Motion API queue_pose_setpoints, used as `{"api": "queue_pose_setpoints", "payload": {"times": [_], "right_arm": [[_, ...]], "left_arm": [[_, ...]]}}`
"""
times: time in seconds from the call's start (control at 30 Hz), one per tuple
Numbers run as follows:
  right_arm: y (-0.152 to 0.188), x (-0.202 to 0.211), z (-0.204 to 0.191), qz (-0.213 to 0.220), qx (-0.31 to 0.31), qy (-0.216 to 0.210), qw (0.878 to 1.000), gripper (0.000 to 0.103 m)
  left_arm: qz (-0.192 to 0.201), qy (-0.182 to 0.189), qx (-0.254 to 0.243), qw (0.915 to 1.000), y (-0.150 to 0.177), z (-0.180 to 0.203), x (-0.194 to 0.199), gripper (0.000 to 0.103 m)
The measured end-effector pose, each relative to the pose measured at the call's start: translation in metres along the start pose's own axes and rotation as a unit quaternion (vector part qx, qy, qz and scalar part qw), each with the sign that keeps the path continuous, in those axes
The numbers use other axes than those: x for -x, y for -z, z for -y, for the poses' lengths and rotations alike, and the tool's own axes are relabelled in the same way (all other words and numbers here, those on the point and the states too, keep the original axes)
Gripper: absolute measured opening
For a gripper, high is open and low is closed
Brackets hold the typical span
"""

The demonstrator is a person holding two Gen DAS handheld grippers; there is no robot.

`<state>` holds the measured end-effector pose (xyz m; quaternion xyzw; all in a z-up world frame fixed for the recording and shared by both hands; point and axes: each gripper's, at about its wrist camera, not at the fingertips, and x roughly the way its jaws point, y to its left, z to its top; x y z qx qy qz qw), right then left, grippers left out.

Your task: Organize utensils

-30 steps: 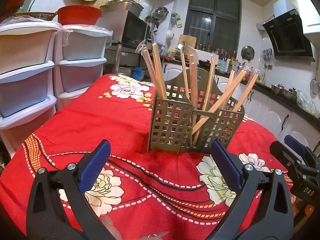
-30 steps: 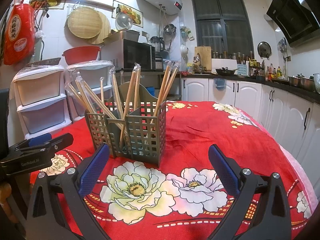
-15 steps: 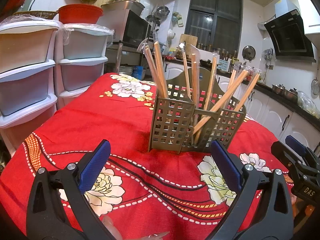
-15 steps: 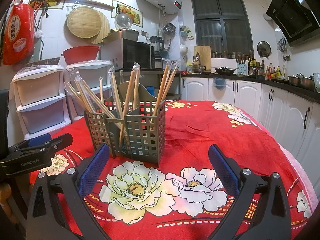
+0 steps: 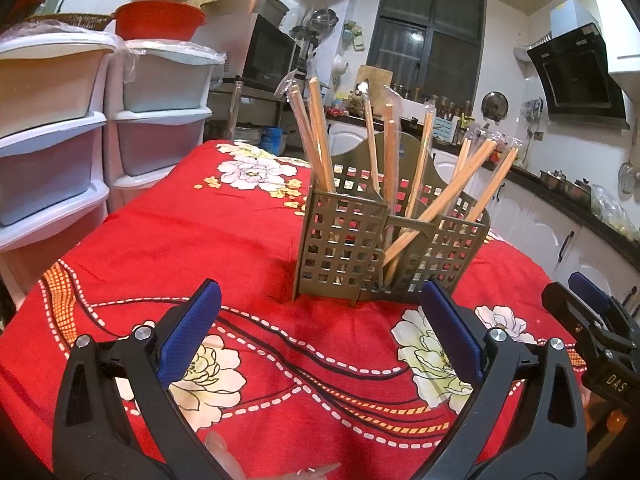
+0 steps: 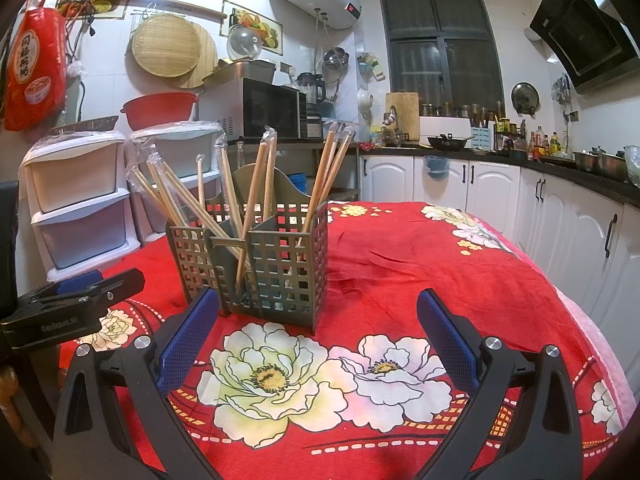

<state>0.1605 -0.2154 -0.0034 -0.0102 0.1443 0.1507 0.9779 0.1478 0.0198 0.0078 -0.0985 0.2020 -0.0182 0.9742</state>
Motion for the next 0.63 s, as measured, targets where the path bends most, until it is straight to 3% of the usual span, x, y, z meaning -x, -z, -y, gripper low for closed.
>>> {"api": "queue_pose_setpoints", "payload": {"times": [0.4, 0.53, 0.63], "right_arm": [[-0.002, -0.001, 0.012, -0.014, -0.005, 0.008, 1.000, 0.096], [-0.012, -0.016, 0.049, -0.065, -0.015, 0.073, 0.995, 0.096], [-0.012, -0.046, 0.108, -0.149, -0.036, 0.161, 0.975, 0.096]], "left_arm": [[-0.028, -0.010, 0.008, 0.9995, -0.004, 0.002, 0.003, 0.092], [-0.071, -0.065, 0.022, 0.9951, -0.018, -0.031, -0.003, 0.092], [-0.102, -0.133, 0.033, 0.9854, -0.030, -0.078, -0.016, 0.092]]}}
